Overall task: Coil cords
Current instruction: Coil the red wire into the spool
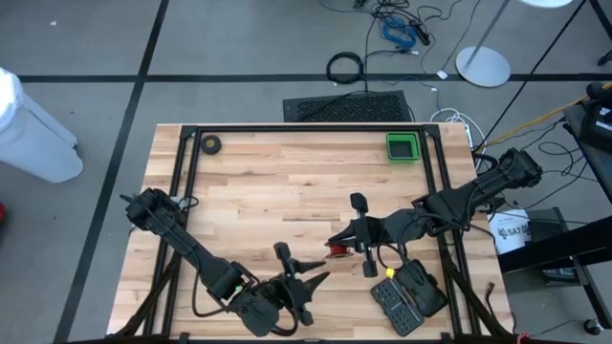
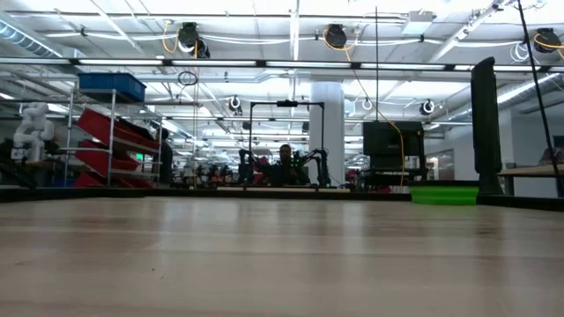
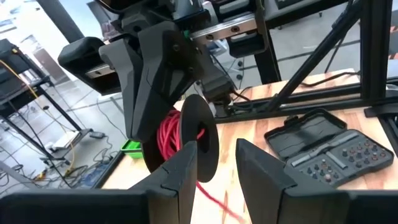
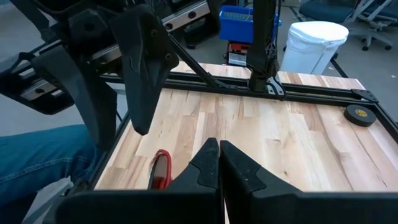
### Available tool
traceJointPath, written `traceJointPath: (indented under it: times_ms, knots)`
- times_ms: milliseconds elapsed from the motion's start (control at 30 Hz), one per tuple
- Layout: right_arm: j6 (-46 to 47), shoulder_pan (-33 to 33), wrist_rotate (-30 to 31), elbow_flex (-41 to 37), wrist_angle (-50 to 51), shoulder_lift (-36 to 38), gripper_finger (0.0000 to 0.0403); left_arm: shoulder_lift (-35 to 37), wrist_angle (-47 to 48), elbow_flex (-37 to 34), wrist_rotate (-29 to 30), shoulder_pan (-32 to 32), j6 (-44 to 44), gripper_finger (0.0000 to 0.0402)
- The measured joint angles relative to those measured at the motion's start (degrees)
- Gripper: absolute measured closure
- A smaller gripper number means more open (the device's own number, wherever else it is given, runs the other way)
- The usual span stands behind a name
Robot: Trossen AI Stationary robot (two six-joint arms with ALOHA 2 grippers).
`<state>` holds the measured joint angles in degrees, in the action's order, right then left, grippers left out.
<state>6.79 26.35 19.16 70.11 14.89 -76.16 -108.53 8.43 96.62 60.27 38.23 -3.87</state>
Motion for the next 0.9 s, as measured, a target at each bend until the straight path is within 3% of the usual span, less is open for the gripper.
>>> traceJointPath:
  times_ms: [900]
  knots:
    - [0.0,0.0,0.0,0.0,0.0,0.0,0.0403,0.0,0.0,-0.3,-3.2,-3.3,0.6,0.0283]
